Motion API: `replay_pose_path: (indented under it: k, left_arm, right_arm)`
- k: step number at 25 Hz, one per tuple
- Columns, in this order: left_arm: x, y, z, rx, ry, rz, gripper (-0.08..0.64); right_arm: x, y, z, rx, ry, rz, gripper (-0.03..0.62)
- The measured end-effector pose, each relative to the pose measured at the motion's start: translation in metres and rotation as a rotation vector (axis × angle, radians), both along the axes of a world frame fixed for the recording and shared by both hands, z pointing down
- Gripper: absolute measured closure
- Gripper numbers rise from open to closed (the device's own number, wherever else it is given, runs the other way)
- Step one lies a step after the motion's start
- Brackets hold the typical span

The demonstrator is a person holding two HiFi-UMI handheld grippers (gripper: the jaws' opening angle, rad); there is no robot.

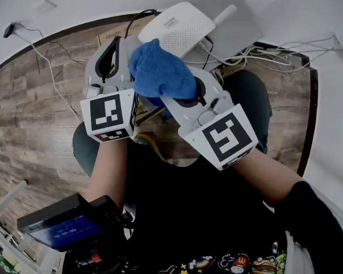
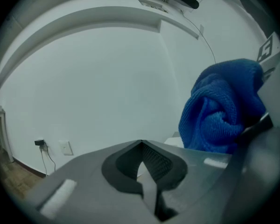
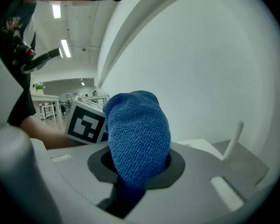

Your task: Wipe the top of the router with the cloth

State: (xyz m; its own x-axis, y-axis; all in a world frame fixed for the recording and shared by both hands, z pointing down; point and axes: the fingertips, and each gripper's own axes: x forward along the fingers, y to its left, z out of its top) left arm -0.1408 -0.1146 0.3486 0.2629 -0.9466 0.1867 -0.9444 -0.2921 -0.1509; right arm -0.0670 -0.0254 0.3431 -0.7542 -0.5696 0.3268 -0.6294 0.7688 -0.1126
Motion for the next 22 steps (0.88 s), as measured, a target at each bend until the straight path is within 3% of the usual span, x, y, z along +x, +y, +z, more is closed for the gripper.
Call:
replay_pose_path:
  k: [5,11,15,18,22]
  left_arm:
    - [0.025,-0.005,-0.03,0.041,0.039,0.021,0.56]
    - [0.049,0.002,-0.066,0.071,0.068,0.056,0.56]
    - [0.068,0.007,-0.064,0.071,0.071,0.093,0.56]
    - [0.075,0.01,-0.059,0.063,0.053,0.104,0.56]
    - [0.087,0.016,-0.061,0.071,0.049,0.123,0.56]
  right_arm:
    - [0.028,-0.011,-0.032,0.026,-0.056,0.035,0.477]
    - [0.085,-0.055,-0.05,0.165,0.011,0.11,0.477]
    - [0.114,-0.083,0.003,0.069,0.083,0.151,0.477]
    - [0.114,-0.091,0.041,-0.049,0.089,0.138,0.477]
    - [0.119,-0.095,0.066,-0.125,0.091,0.138,0.477]
